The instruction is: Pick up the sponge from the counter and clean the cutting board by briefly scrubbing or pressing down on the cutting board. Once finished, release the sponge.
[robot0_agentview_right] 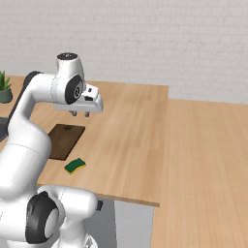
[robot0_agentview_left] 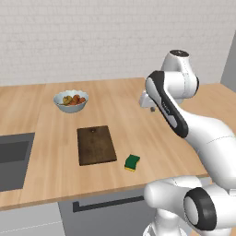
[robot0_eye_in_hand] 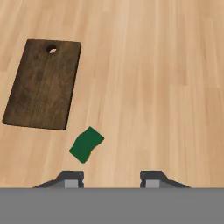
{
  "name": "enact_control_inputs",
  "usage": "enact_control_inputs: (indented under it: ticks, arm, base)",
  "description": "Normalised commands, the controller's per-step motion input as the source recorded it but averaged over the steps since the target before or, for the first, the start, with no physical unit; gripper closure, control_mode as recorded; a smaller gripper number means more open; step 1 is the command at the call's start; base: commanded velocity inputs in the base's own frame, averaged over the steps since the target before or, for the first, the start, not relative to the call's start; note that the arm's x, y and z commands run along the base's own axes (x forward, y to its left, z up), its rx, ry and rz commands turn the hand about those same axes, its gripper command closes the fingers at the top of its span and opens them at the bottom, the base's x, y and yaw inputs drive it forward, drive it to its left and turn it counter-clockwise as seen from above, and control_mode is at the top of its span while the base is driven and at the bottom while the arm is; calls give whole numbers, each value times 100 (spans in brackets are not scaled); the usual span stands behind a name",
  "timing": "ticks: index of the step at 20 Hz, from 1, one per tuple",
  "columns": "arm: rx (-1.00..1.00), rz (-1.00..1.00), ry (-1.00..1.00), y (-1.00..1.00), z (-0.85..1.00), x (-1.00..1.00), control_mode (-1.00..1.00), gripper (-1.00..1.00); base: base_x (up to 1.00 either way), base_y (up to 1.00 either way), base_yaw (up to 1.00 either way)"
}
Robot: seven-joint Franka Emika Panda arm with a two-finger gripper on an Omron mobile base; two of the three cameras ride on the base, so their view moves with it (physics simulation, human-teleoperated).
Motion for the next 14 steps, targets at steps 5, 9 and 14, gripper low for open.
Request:
enact_control_inputs:
  ticks: [5, 9, 14]
  arm:
    - [0, -4, 0, 13, -18, 0, -100, -100]
    - [0, -23, 0, 44, -48, -2, -100, -100]
    - [3, -31, 3, 36, -55, -31, -100, -100]
  base:
    - [0, 0, 0]
    - [0, 0, 0]
    - [0, 0, 0]
